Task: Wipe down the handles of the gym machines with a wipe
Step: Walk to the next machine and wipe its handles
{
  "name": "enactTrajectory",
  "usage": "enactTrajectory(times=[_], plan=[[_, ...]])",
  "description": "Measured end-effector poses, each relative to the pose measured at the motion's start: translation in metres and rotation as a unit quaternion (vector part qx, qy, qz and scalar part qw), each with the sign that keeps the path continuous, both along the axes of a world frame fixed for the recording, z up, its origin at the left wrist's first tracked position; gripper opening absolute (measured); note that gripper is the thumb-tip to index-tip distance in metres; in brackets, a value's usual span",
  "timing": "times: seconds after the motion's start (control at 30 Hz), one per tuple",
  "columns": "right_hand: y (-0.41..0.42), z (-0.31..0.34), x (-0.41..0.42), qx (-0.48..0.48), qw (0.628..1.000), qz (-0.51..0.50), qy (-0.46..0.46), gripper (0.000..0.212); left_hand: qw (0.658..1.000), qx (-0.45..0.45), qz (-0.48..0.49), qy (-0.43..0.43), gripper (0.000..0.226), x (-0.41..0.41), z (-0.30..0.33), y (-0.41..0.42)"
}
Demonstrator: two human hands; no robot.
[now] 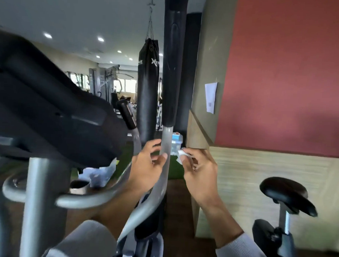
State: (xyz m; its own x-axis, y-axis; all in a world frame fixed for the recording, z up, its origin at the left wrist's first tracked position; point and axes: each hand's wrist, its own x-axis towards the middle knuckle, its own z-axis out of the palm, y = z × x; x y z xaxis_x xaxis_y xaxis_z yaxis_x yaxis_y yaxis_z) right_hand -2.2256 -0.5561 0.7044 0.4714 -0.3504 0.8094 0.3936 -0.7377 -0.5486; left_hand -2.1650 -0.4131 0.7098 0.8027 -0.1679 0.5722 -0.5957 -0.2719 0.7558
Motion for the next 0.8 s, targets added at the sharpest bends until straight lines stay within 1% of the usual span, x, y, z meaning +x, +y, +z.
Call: enactTrajectory(times=[0.13,0.23,0.33,0.43,0.53,0.63,0.67,0.73,0.8], plan=[[0.019,-0.044,-0.050,0.026,0.998,-0.022,0.045,0.015,0.999,0.021,-0.027,-0.018,0.040,-0.051,-0.035,0.012],[0.031,-0.087,-0.095,0.029,0.991,-0.046,0.124,0.014,0.999,0.022,-0.038,-0.015,0.038,-0.098,-0.067,0.024],[0.047,-0.138,-0.155,0.050,0.976,-0.060,0.203,0.014,0.996,0.022,-0.079,0.035,0.042,-0.150,-0.114,0.039],[0.066,-0.197,-0.223,0.077,0.954,-0.069,0.282,0.013,0.986,0.087,-0.082,0.115,0.042,-0.202,-0.185,0.060],[0.085,-0.256,-0.292,0.109,0.912,-0.069,0.390,0.016,0.951,0.142,-0.092,0.258,0.039,-0.259,-0.255,0.084],[0.102,-0.300,-0.355,0.147,0.882,-0.067,0.443,0.021,0.904,0.186,-0.117,0.367,0.033,-0.314,-0.308,0.110],[0.105,-0.312,-0.371,0.152,0.869,-0.075,0.465,0.023,0.891,0.196,-0.124,0.389,0.032,-0.329,-0.320,0.117],[0.111,-0.331,-0.397,0.148,0.853,-0.093,0.491,0.025,0.878,0.214,-0.133,0.406,0.032,-0.354,-0.338,0.128],[0.115,-0.344,-0.412,0.148,0.852,-0.102,0.491,0.022,0.865,0.230,-0.143,0.422,0.032,-0.372,-0.349,0.131]])
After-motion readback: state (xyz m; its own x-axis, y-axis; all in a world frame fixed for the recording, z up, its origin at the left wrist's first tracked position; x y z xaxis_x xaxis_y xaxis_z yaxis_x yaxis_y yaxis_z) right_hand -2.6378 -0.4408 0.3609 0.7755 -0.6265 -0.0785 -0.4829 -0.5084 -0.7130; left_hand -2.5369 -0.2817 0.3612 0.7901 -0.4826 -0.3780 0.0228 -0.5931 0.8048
